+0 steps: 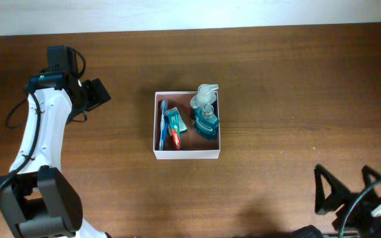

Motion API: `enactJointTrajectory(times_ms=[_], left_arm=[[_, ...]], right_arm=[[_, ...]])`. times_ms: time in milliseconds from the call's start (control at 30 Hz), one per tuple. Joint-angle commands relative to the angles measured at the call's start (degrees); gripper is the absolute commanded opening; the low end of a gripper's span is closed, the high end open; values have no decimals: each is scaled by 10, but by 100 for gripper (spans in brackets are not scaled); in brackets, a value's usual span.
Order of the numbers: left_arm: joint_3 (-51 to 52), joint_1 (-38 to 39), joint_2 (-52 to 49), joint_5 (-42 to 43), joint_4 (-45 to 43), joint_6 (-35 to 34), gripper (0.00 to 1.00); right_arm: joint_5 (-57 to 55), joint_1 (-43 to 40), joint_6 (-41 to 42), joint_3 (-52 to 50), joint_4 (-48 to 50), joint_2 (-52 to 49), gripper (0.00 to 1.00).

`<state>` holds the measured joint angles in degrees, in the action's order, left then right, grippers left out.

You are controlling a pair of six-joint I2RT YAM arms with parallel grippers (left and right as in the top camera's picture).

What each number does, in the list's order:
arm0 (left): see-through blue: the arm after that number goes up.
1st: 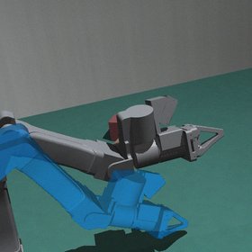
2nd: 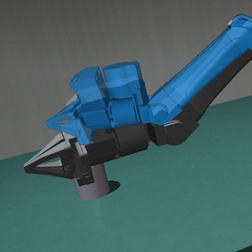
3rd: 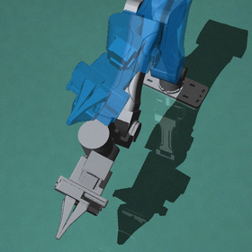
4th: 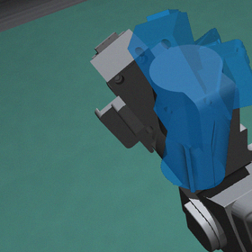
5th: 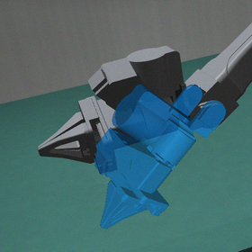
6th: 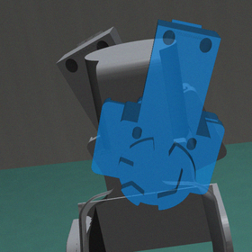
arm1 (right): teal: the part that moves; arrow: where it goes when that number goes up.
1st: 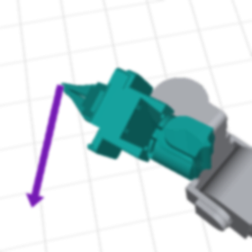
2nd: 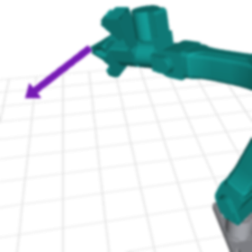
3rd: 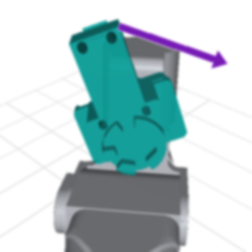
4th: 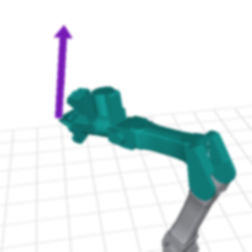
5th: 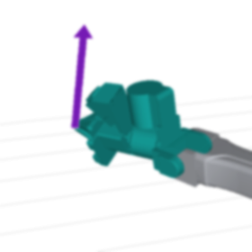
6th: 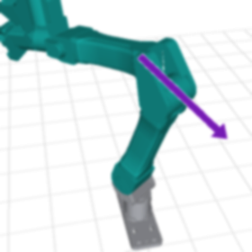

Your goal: Pack container

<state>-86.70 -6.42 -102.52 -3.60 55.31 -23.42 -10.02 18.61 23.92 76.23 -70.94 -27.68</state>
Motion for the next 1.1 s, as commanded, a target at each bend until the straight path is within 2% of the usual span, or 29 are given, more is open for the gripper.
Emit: enactJointTrajectory(times_ms=[0, 167, 333, 600, 700, 833, 1067], left_arm=[[-8, -2, 13, -3, 0, 3, 99], [-8, -2, 13, -3, 0, 3, 99], [-8, -2, 13, -3, 0, 3, 99], [-8, -2, 13, -3, 0, 3, 99], [-8, -2, 13, -3, 0, 3, 99], [-8, -2, 13, -3, 0, 3, 99], [-8, -2, 13, -3, 0, 3, 99]], right_arm=[[12, -18, 5, -111, 54, 87, 98], [40, -40, 5, -275, 158, 199, 98], [51, -52, 5, -416, 291, 259, 98], [64, -52, 5, -613, 617, 275, 98], [66, -52, 5, -659, 694, 275, 98], [65, -53, 2, -701, 743, 275, 99], [67, -75, -2, -735, 746, 275, 99]])
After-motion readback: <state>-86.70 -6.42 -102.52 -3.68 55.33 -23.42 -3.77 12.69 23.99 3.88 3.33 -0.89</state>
